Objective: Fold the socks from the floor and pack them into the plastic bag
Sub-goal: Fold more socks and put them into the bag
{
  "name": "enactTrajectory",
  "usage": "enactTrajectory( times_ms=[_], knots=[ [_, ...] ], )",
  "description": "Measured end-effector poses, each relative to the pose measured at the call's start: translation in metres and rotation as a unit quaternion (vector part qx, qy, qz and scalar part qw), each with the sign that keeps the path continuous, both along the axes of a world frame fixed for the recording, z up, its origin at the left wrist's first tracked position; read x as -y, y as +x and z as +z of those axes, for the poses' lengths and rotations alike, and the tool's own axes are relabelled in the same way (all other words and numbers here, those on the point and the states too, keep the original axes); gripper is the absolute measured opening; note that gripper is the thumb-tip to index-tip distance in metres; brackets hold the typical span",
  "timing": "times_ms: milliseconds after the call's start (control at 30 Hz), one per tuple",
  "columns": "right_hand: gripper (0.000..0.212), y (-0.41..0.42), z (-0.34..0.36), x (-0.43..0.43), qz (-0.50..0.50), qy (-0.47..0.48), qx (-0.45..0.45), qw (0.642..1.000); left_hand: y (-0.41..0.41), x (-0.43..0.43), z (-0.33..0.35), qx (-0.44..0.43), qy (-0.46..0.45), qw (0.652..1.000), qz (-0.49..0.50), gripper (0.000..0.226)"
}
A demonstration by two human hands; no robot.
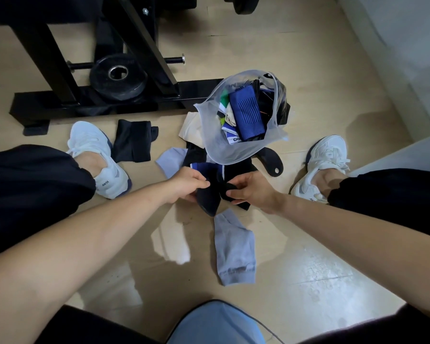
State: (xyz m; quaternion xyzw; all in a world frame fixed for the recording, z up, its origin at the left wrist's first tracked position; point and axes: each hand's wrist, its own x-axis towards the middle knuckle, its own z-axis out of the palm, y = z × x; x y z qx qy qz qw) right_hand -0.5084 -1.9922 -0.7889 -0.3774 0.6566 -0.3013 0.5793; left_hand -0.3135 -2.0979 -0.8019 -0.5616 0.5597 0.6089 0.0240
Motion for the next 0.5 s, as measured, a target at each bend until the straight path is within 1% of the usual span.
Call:
enactTrajectory(
  times_ms=[100, 200, 267, 367, 500],
  knots=[
    [0.013, 0.007, 0.001, -0.002, 0.024, -0.022, -0.042, 0.999, -0.005, -0.006, 0.001, -0.026, 0.008, 0.998, 0.05, 0.01],
    [0.02, 0.012, -0.001, -0.001, 0.08, -0.055, -0.139, 0.986, -0.009, -0.008, 0.002, -0.06, 0.036, 0.993, 0.09, 0.01],
    [0.025, 0.016, -0.003, -0.002, 0.118, -0.081, -0.181, 0.973, -0.013, -0.011, 0.006, -0.084, 0.066, 0.988, 0.116, 0.008],
    [0.03, 0.018, -0.002, -0.004, 0.152, -0.091, -0.216, 0.96, -0.017, -0.014, 0.01, -0.096, 0.083, 0.981, 0.144, 0.01],
    [0.03, 0.02, 0.001, -0.007, 0.184, -0.099, -0.238, 0.949, -0.015, -0.017, 0.007, -0.1, 0.105, 0.98, 0.133, 0.009]
  ],
)
